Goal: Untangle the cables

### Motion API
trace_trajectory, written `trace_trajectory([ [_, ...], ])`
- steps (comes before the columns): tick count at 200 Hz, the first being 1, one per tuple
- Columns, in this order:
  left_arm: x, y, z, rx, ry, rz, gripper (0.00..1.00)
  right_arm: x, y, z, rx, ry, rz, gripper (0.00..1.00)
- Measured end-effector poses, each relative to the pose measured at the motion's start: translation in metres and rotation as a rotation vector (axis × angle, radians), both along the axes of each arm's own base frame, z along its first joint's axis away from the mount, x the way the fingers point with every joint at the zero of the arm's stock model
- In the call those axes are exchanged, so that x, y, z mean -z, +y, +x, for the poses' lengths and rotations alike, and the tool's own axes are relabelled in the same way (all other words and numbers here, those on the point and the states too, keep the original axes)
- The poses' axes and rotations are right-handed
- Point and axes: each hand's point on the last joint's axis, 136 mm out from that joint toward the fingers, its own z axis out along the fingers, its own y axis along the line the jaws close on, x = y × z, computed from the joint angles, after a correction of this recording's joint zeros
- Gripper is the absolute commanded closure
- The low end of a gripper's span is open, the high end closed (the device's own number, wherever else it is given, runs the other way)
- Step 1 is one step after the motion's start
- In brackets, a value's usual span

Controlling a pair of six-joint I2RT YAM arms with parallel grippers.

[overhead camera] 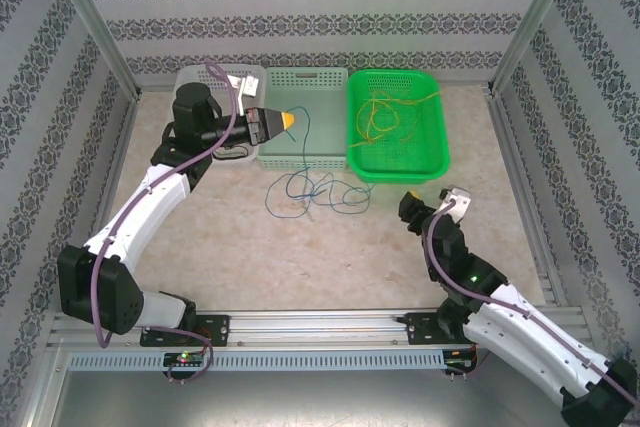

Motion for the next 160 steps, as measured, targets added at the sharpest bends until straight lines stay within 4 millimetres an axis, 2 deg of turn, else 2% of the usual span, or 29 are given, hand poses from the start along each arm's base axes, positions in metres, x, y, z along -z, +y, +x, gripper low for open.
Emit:
trace_trajectory([
  [13,0.01,0.0,-0.002,0.008,0.02,0.018,1.0,0.001,0.005,0.002,-0.027,0.033,0.019,0.24],
  [28,0.014,0.0,-0.004,0.017,0.019,0.028,1.0,-0.002,0.019,0.006,-0.083,0.064,0.036,0.23],
  [63,0.008,-0.001,-0.009,0.035,-0.021,0.029,1.0,-0.018,0.056,0.025,-0.201,0.124,0.087,0.22],
  [80,0.006,-0.004,-0.011,0.046,-0.042,0.031,1.0,-0.035,0.078,0.04,-0.259,0.153,0.153,0.23],
  [97,0.005,-0.01,-0.016,0.067,-0.068,0.04,1.0,-0.055,0.096,0.059,-0.297,0.172,0.284,0.27],
  [118,0.005,-0.019,-0.021,0.091,-0.115,0.063,1.0,-0.074,0.106,0.08,-0.317,0.181,0.49,0.28],
  [141,0.001,-0.025,-0.024,0.103,-0.174,0.101,1.0,-0.088,0.119,0.093,-0.349,0.232,0.664,0.26],
  [160,-0.002,-0.028,-0.024,0.099,-0.229,0.13,1.0,-0.107,0.14,0.099,-0.418,0.266,0.811,0.24],
])
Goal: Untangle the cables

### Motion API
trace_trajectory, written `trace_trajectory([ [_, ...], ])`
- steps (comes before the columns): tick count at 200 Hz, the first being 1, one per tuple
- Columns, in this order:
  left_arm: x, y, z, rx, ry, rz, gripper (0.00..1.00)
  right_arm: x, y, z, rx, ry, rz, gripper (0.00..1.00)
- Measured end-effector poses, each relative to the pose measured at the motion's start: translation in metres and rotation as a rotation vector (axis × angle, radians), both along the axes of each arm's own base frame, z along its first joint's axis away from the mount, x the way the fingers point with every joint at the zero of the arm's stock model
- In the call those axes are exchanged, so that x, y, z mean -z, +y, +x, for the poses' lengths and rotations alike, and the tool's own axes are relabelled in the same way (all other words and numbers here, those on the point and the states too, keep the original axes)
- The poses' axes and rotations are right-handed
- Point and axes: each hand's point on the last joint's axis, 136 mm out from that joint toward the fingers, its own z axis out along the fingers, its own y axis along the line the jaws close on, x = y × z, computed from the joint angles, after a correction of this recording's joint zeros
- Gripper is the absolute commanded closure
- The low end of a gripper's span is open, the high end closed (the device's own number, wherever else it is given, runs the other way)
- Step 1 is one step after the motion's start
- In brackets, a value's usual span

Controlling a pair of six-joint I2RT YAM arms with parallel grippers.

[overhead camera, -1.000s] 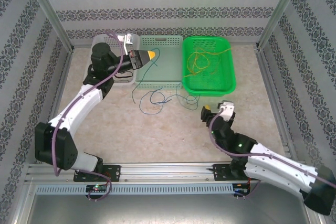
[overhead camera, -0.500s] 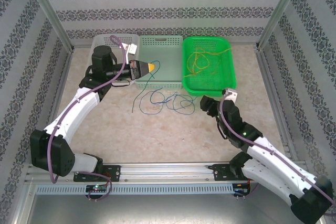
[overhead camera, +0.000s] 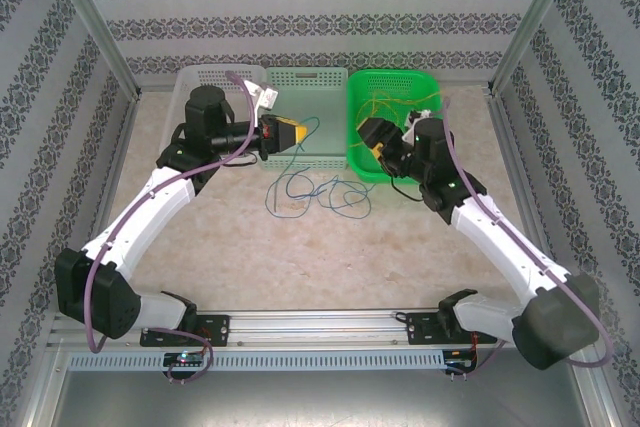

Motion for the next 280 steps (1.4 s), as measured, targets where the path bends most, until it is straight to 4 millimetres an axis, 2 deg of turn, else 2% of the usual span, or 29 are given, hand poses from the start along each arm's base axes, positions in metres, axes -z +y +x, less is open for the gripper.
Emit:
trace_trajectory([
  [14,0.002,0.0,0.001,-0.009,-0.028,0.022,1.0,-0.011,0.015,0.002,-0.047,0.022,0.113,0.24],
  [41,0.012,-0.001,0.004,-0.024,-0.058,0.079,1.0,-0.016,0.036,0.008,-0.105,0.1,0.278,0.24],
  [95,0.029,-0.009,0.009,-0.037,-0.114,0.19,1.0,-0.021,0.071,0.008,-0.196,0.186,0.453,0.23],
  [131,0.038,-0.019,0.007,-0.024,-0.161,0.27,1.0,-0.016,0.089,0.016,-0.236,0.236,0.525,0.26],
  [147,0.04,-0.024,0.003,-0.007,-0.173,0.291,1.0,-0.015,0.093,0.021,-0.242,0.242,0.54,0.36],
  [168,0.042,-0.026,0.0,0.009,-0.181,0.3,1.0,-0.016,0.096,0.026,-0.246,0.233,0.548,0.63],
  [187,0.043,-0.027,-0.002,0.022,-0.183,0.299,1.0,-0.018,0.095,0.028,-0.247,0.19,0.52,0.87],
  [208,0.048,-0.027,-0.006,0.037,-0.158,0.309,1.0,-0.027,0.092,0.03,-0.252,0.109,0.432,1.0],
  [234,0.048,-0.029,-0.011,0.064,-0.147,0.297,1.0,-0.052,0.086,0.02,-0.272,-0.047,0.246,1.0],
  [254,0.045,-0.034,-0.019,0.108,-0.133,0.266,1.0,-0.071,0.086,0.005,-0.3,-0.18,0.087,1.0],
  [280,0.049,-0.04,-0.025,0.157,-0.085,0.235,1.0,-0.075,0.086,-0.007,-0.31,-0.304,-0.109,1.0],
])
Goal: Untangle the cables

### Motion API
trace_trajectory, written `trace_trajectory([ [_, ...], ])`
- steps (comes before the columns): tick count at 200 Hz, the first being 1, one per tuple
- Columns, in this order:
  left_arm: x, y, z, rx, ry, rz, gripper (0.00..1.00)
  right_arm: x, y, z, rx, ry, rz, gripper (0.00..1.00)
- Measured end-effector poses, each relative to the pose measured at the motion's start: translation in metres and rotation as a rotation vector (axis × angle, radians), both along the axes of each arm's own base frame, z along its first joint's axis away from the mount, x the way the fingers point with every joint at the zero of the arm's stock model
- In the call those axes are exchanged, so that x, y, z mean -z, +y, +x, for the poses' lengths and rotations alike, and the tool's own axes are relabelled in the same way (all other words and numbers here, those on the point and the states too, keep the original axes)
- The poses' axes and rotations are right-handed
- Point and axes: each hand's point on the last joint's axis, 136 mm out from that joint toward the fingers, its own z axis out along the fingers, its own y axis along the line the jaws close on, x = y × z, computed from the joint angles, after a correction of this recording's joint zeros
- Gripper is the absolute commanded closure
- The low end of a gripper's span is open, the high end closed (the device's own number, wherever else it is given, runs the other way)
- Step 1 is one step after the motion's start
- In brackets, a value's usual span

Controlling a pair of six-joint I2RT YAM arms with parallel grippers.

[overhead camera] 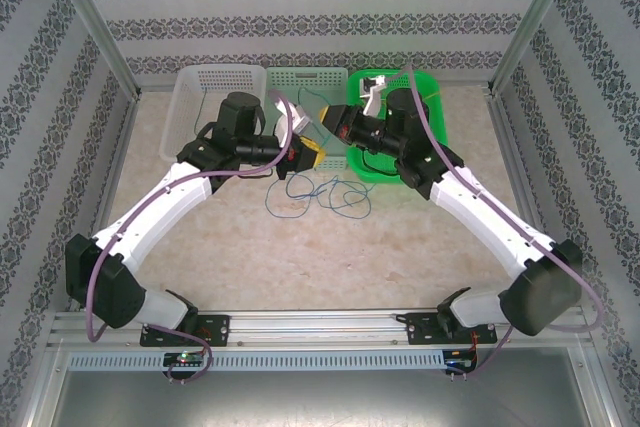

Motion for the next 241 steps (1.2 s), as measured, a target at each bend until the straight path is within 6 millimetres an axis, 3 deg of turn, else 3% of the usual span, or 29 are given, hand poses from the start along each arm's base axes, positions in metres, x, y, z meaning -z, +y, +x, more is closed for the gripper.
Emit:
trace_trajectory([
  [60,0.022,-0.017,-0.013,0.141,0.201,-0.057,1.0,0.013,0.005,-0.02,0.072,-0.296,-0.371,1.0],
  [70,0.022,-0.017,-0.014,0.149,0.212,-0.063,0.83,0.012,0.003,-0.021,0.083,-0.322,-0.398,1.0],
  [102,0.027,-0.016,-0.012,0.118,0.241,-0.054,0.48,0.004,-0.005,-0.02,0.121,-0.373,-0.429,1.0],
  [121,0.04,-0.01,-0.011,0.065,0.261,-0.025,0.41,-0.009,-0.01,-0.019,0.145,-0.4,-0.402,1.0],
  [149,0.048,0.006,-0.004,-0.051,0.257,-0.013,0.21,-0.023,-0.022,-0.016,0.178,-0.425,-0.362,1.0],
  [156,0.045,0.013,0.0,-0.092,0.245,-0.024,0.11,-0.023,-0.024,-0.015,0.179,-0.425,-0.36,1.0],
  [170,0.034,0.03,0.009,-0.186,0.201,-0.061,0.0,-0.022,-0.026,-0.014,0.177,-0.424,-0.359,1.0],
  [194,0.002,0.056,0.023,-0.326,0.116,-0.158,0.0,-0.016,-0.023,-0.017,0.15,-0.417,-0.36,1.0],
  [212,-0.021,0.064,0.033,-0.376,0.082,-0.224,0.0,-0.012,-0.02,-0.017,0.132,-0.412,-0.364,1.0],
  [241,-0.034,0.08,0.059,-0.467,0.131,-0.284,0.0,0.003,-0.004,-0.015,0.082,-0.395,-0.373,1.0],
])
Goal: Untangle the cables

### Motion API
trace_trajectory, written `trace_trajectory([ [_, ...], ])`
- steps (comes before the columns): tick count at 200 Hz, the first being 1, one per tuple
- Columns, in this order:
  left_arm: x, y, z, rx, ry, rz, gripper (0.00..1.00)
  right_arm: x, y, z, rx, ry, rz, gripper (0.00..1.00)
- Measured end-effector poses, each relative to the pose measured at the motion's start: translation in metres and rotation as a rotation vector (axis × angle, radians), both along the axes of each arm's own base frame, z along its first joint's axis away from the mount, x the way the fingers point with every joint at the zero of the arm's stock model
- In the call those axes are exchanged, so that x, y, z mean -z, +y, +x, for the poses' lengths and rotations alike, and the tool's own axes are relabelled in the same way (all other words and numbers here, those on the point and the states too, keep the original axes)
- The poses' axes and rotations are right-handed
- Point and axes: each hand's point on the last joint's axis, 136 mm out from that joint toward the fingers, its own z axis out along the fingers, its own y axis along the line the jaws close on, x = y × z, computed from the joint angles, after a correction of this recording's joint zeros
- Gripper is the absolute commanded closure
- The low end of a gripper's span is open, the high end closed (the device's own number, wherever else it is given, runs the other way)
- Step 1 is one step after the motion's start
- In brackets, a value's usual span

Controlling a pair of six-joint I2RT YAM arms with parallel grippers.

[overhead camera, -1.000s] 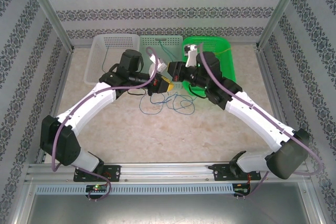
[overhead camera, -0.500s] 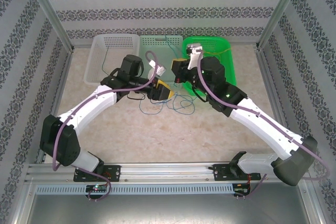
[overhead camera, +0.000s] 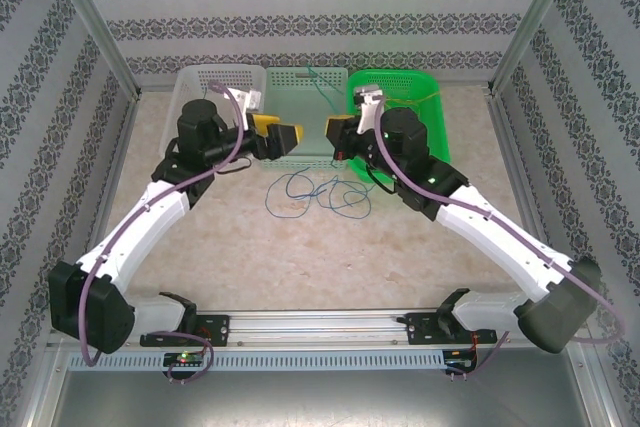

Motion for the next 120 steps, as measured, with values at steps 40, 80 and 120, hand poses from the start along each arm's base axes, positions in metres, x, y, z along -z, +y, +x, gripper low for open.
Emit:
trace_trajectory([
  [40,0.006,0.036,0.047,-0.12,0.119,-0.156,0.0,0.022,0.041,-0.001,-0.102,0.029,-0.054,1.0],
  [80,0.003,0.033,0.057,-0.103,0.16,-0.249,0.0,0.026,0.056,-0.008,-0.152,0.021,-0.072,1.0],
  [120,0.014,0.029,0.071,-0.094,0.217,-0.314,0.04,0.021,0.065,-0.014,-0.186,-0.007,-0.077,1.0],
])
